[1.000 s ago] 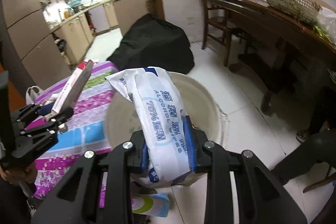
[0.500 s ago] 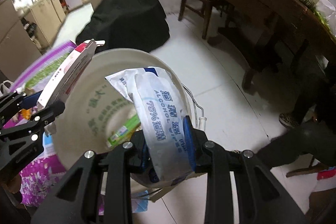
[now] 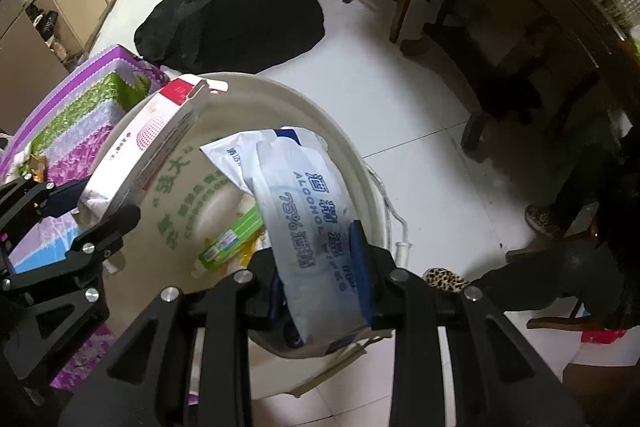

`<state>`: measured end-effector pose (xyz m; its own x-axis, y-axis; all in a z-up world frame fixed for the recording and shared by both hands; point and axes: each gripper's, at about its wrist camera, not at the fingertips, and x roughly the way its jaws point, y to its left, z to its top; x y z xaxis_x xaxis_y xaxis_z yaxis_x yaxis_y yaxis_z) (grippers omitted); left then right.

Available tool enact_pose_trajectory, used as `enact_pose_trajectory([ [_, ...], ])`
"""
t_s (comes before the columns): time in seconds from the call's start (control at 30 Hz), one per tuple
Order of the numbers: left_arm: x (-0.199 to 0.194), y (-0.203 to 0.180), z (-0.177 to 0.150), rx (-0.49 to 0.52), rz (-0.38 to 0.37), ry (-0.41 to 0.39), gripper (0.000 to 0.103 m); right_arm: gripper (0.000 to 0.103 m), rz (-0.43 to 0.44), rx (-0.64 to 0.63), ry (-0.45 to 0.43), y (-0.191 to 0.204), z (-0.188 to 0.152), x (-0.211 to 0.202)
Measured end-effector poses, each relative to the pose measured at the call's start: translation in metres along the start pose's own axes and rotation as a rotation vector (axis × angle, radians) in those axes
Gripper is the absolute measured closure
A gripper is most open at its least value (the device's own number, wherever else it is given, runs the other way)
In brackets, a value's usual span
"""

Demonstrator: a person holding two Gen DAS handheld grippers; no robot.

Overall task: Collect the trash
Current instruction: 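Open both grippers to drop the wipes pack and medicine box into the bucket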

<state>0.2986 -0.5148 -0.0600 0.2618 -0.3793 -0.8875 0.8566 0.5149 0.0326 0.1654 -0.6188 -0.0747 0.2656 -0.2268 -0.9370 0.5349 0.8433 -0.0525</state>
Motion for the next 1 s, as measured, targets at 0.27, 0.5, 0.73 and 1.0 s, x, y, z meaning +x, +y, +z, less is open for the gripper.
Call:
enact_pose_trajectory([
  [0.27,-0.003,0.004,0.002,-0.006,-0.003,0.007,0.063,0.076,-0.010,-0.050,0.038,0.007,0.008,-0.001],
  [0.5,-0.004,0.005,0.003,0.001,-0.006,0.016,0.060,0.075,0.009,-0.048,0.044,0.009,0.011,-0.001],
  [0.73,-0.006,0.010,0.006,-0.012,0.032,0.001,0.053,0.056,0.017,-0.040,0.017,0.006,0.016,-0.004],
  [1.0,-0.008,0.012,0.005,-0.015,0.029,-0.004,0.053,0.056,0.010,-0.037,0.012,0.007,0.013,-0.002],
])
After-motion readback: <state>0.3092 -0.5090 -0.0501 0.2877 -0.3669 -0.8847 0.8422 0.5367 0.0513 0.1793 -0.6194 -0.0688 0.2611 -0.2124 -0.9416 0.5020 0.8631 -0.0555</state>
